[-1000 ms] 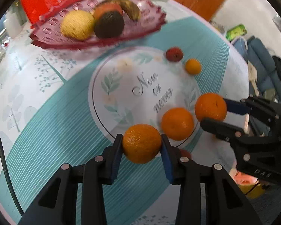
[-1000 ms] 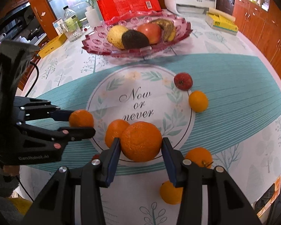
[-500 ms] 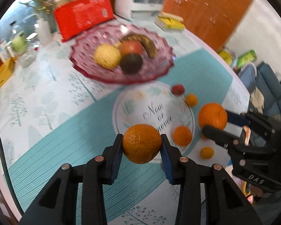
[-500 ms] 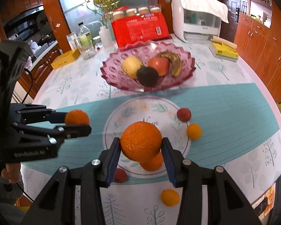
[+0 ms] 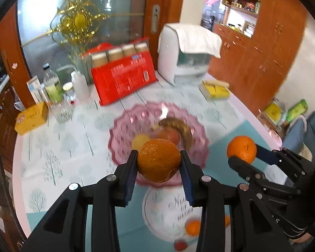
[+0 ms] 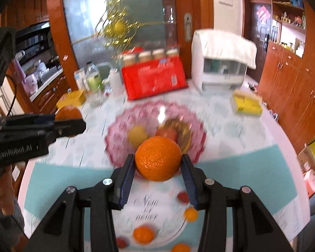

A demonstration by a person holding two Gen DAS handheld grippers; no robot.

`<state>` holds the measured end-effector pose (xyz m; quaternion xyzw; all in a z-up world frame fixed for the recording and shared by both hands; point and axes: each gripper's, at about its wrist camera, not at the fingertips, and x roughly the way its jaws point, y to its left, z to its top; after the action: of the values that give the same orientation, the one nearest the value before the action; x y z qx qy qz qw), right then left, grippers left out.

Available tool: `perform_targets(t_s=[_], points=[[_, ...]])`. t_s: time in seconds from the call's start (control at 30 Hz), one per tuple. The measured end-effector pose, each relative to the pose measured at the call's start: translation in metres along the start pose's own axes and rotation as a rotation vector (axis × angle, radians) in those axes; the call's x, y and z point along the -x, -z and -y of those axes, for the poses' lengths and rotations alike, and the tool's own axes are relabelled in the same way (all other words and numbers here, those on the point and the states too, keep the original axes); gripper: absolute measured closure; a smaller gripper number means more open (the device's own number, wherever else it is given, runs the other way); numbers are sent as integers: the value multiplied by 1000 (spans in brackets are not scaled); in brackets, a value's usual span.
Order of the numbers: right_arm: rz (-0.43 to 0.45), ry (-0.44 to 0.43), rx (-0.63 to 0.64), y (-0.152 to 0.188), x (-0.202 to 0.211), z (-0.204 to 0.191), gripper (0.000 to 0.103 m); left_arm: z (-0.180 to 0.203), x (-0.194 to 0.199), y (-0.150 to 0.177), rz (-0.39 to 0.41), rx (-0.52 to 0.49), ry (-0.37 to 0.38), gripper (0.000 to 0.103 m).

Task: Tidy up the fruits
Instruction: 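Carry the orange with the left tool while the right tool carries its orange over the bowl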

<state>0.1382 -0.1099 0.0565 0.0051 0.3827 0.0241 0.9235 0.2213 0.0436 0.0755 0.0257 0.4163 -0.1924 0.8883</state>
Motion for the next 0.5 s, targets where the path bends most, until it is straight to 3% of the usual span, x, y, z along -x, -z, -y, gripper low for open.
perform_targets(t_s=[0.2, 0.5], points=[[19, 40, -27, -49, -26, 29, 58, 16, -36, -32, 19, -13, -111, 66], [-85, 30, -35, -51, -106, 49, 58, 11, -145, -10, -158, 38, -221, 66]])
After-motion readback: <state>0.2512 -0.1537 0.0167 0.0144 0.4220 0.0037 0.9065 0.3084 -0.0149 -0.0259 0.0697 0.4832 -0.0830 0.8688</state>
